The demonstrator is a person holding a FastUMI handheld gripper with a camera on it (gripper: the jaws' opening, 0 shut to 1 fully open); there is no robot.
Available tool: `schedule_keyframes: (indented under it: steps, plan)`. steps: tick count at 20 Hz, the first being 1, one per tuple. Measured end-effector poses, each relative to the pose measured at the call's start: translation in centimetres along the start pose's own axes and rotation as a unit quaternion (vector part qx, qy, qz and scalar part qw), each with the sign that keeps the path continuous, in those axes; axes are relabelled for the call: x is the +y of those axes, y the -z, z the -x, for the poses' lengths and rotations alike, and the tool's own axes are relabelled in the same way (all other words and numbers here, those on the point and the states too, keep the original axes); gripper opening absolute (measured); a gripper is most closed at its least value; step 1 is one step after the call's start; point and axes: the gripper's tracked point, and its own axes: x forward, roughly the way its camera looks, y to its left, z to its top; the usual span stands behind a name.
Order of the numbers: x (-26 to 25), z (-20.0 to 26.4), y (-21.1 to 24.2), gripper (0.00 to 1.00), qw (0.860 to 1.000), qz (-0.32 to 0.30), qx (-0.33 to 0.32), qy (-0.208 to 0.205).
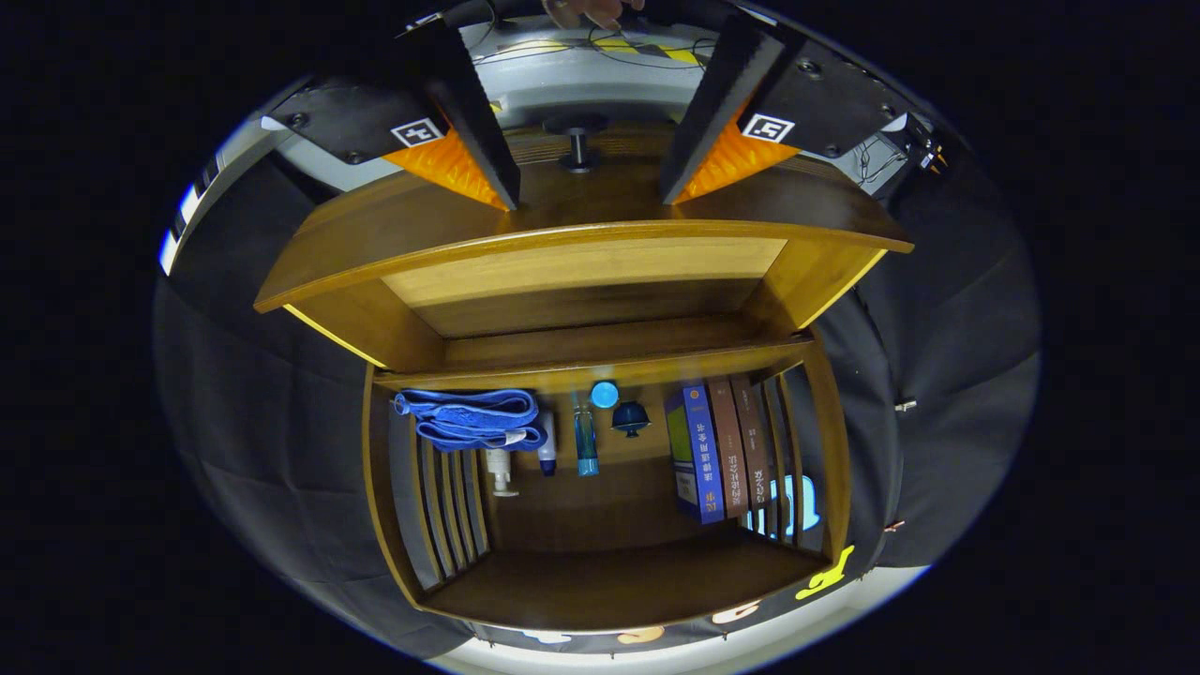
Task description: Pull open the drawer, take out the items inside it, and place them on the countertop above the cabinet.
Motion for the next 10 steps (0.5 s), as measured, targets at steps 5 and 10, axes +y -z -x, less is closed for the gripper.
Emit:
schedule_keyframes:
  steps: [5,10]
  plan:
    - [0.3,-4.6,-2.2,0.99,1.000,-0.011,-0.001,-0.003]
    - [0.5,-8.8,-3.4,1.00,1.000,-0.015,0.006,-0.004]
